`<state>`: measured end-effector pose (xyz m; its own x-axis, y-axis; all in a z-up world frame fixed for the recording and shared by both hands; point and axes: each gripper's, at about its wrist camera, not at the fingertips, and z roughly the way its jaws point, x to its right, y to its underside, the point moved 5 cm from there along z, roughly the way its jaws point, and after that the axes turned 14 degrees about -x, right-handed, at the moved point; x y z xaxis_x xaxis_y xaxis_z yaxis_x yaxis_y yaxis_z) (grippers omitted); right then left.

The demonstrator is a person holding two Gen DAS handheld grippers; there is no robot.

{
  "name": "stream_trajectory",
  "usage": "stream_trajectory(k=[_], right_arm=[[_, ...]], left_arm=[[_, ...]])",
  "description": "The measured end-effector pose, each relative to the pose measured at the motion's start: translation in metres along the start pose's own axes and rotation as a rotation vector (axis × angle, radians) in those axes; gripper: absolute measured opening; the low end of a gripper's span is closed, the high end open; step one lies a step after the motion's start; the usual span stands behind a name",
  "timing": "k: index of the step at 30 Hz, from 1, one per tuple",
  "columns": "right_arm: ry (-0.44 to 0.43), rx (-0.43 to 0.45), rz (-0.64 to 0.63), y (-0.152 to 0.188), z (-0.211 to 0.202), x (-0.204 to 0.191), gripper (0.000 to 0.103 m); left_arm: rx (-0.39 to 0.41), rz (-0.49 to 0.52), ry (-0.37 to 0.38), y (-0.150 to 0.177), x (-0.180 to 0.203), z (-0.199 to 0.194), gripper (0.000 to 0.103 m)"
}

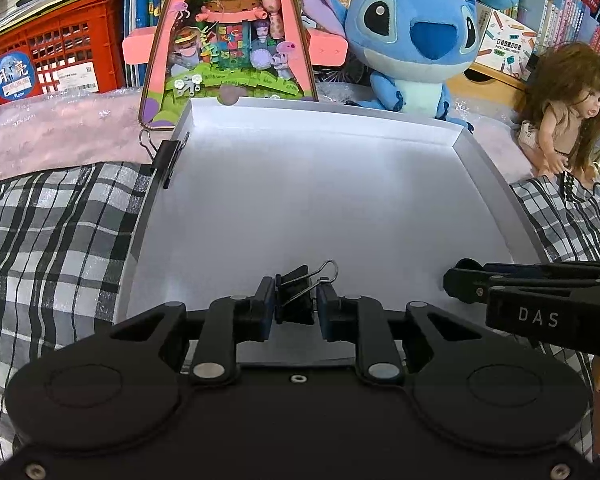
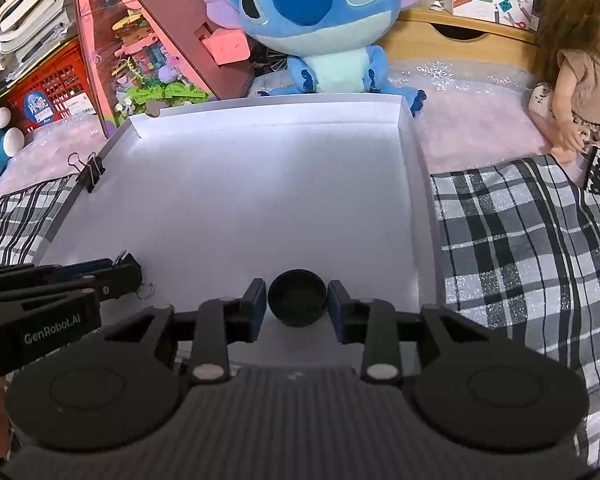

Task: Organize rigid objects
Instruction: 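Open the left tool to drop the clip while the right tool releases the puck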

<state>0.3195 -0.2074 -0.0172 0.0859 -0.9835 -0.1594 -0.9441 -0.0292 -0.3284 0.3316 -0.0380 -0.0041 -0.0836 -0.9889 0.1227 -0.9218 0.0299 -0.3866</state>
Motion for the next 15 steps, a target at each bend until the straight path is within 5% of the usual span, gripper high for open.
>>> stream_trajectory(k=[15], right_arm=[[0.015, 0.073, -0.045, 0.006, -0.031, -0.006, 0.072]], left_arm=[[0.092, 0.054, 0.041, 0.012, 0.008, -0.047, 0.058]])
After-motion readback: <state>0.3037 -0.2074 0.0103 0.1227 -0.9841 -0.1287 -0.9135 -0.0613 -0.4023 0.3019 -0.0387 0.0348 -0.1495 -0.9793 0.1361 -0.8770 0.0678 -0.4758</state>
